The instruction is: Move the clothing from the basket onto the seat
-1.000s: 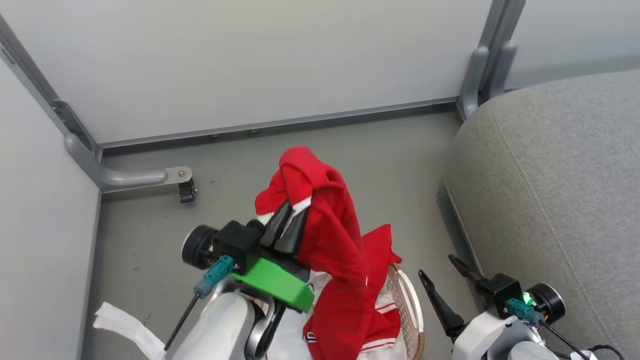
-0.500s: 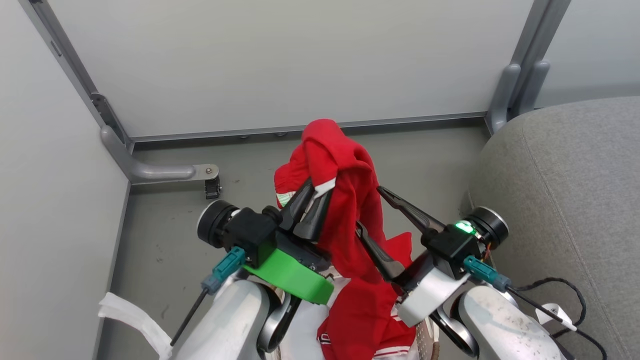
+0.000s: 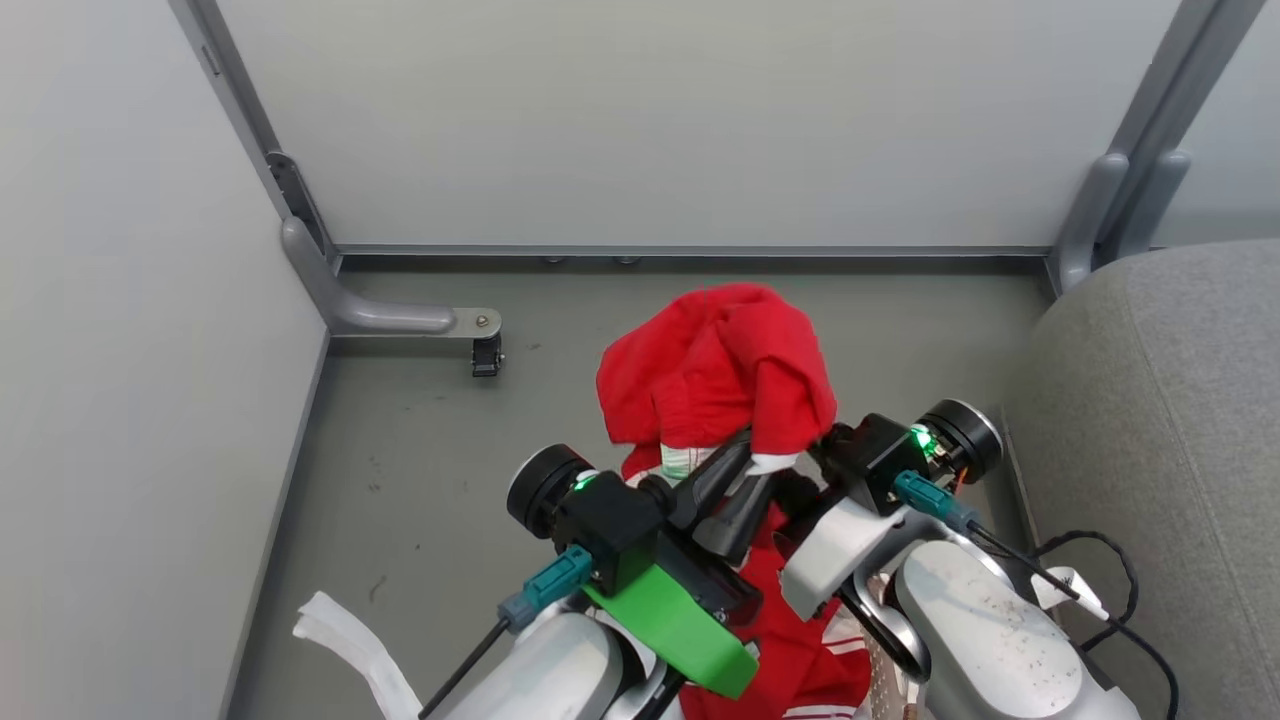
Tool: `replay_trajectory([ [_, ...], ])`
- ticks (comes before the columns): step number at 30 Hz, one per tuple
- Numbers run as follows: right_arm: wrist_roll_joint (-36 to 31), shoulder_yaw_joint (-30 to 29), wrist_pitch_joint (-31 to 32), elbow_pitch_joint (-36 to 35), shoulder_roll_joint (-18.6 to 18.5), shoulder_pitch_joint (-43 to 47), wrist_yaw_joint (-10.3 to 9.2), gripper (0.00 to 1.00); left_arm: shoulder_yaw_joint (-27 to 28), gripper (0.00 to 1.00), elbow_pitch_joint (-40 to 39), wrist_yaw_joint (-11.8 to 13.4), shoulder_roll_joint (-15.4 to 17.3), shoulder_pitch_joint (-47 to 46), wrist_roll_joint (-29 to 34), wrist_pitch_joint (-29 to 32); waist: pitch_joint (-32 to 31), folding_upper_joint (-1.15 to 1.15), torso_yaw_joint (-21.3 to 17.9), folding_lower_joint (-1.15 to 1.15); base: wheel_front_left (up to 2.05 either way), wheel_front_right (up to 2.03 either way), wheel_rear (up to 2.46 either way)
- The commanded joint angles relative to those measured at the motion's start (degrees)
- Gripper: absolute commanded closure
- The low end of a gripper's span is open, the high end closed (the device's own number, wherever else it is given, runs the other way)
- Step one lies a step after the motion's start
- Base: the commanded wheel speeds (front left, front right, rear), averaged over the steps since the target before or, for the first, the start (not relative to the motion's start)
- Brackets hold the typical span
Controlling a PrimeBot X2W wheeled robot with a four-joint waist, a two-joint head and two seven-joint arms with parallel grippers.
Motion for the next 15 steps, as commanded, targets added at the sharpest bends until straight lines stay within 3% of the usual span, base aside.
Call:
replay_trajectory([
  [1,1.06,-0.19,0.0,0.47,0.09,-0.86,-0.04,1.0,-0.3,1.0,0.16,-0.14,0.07,-0.32,-0.71,0.01,-0.29,0.23,1.37,0.0,0.0,0.0,0.0],
  [7,2.88,-1.11,-0.01,-0.47,0.22,0.42,-0.04,1.0,1.55,1.0,1.23,-0.14,0.07,0.64,0.41,0.02,-0.06,0.23,0.94,0.0,0.0,0.0,0.0],
  [8,3.08,-1.56,0.0,-0.74,0.19,0.87,-0.05,1.0,2.12,0.62,1.23,-0.14,0.06,0.86,0.8,0.02,0.06,0.23,0.45,0.0,0.0,0.0,0.0],
  [9,3.05,-2.18,-0.01,-1.09,0.13,1.5,-0.05,1.0,2.71,0.0,1.56,-0.14,0.06,1.31,1.16,0.03,0.18,0.23,-0.23,0.0,0.0,0.0,0.0],
  [15,3.46,-5.49,-0.01,-3.08,0.39,5.24,-0.04,1.0,6.16,0.0,2.77,-0.14,0.06,3.09,3.86,0.02,1.29,0.23,-8.26,0.0,0.0,0.0,0.0],
])
